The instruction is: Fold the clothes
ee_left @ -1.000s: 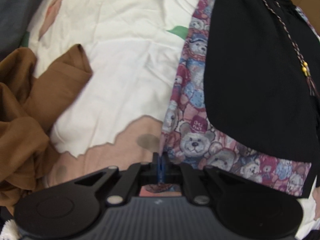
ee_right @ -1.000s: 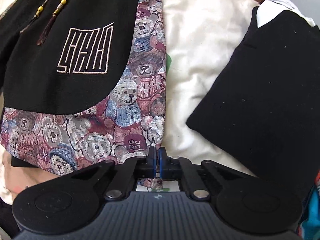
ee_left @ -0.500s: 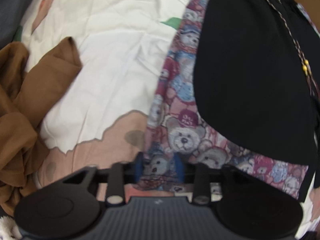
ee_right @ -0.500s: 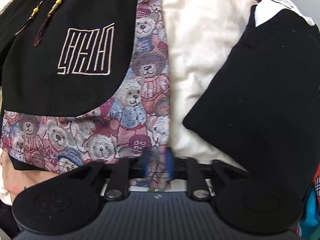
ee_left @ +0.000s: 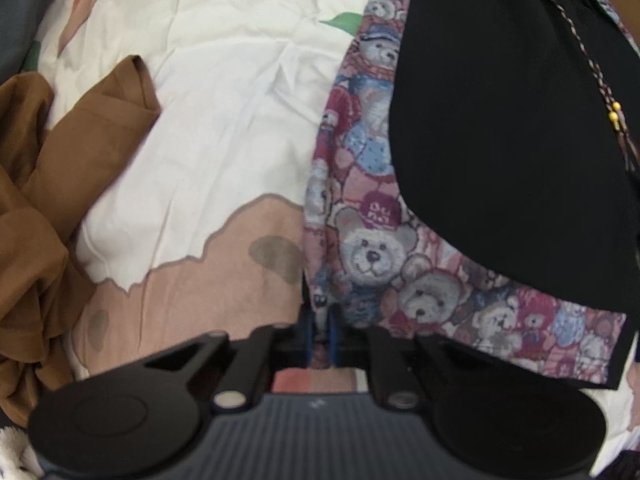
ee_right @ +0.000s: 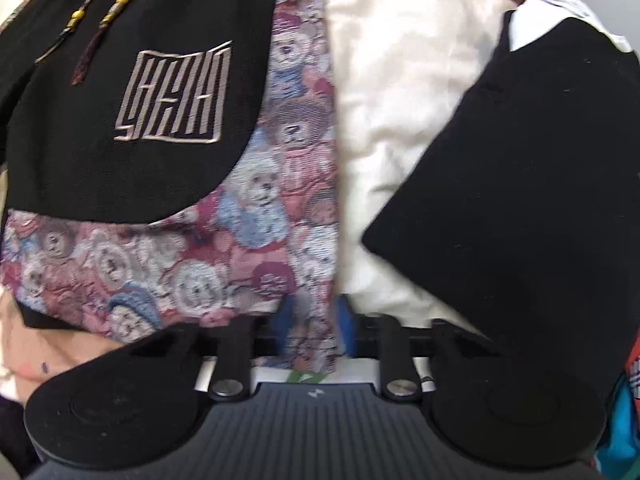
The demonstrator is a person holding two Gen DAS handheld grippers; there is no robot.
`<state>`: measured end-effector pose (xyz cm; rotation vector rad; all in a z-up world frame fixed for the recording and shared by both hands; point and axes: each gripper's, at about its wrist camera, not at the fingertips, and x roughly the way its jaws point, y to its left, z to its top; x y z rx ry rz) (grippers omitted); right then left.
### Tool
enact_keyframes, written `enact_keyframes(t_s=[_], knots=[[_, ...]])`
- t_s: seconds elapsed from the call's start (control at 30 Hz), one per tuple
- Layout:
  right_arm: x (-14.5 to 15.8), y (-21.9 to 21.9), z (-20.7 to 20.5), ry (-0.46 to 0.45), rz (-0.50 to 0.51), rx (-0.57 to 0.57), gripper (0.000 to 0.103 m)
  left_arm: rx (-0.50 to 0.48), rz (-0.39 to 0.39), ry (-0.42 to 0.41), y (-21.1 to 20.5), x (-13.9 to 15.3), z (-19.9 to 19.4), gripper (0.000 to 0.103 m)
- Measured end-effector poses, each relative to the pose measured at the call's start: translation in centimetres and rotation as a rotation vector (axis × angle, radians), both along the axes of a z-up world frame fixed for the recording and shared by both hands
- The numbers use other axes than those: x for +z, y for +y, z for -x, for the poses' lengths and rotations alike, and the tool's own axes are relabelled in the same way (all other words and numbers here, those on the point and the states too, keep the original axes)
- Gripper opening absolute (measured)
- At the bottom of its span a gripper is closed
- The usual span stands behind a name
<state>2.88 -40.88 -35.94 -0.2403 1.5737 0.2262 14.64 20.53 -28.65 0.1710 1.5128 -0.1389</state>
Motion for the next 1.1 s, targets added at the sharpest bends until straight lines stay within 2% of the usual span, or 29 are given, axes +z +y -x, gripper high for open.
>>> enact_keyframes(t_s=[0.1, 0.3, 0.4, 0.5, 0.67, 0.73, 0.83, 1.03, 1.07, 1.1], knots=[[0.0, 0.1, 0.4, 0.011, 0.011, 0.018, 0.004, -0.007, 0.001, 0.009, 0.2, 0.5, 0.1, 0.005], [0.3, -0.7, 0.7, 0.048, 0.032, 0.009, 0.003, -0.023, -0.051, -0.003, 0.8, 1.7, 0.1, 0.005], [0.2, -0.8, 1.0, 0.066, 0.048, 0.006, 0.004, -0.028, -0.074, 0.011, 0.7, 1.6, 0.5, 0.008], [0.0, -0.5, 1.5, 0.074, 0.058, 0.008, 0.005, -0.028, -0.091, 0.019, 0.6, 1.7, 0.9, 0.016], [-0.1, -0.4, 2.3, 0.107, 0.077, 0.019, 0.014, -0.001, -0.091, 0.008, 0.8, 2.3, 1.5, 0.021], [0.1, -0.5, 2.6, 0.127, 0.076, 0.015, 0.024, 0.011, -0.104, -0.011, 1.0, 2.9, 1.4, 0.025], [1.0, -0.7, 2.7, 0.107, 0.077, 0.008, 0.035, 0.035, -0.11, -0.038, 1.3, 3.9, 1.3, 0.027], [4.3, -0.6, 2.8, 0.012, 0.016, -0.026, 0.036, 0.09, -0.103, -0.121, 2.0, 6.8, 1.2, 0.033], [4.9, -0.3, 2.9, -0.007, -0.002, -0.028, 0.036, 0.076, -0.089, -0.14, 1.6, 7.4, 1.2, 0.033], [5.3, 0.2, 3.0, -0.025, -0.008, -0.019, 0.036, 0.048, -0.066, -0.15, 1.1, 6.8, -0.8, 0.035]])
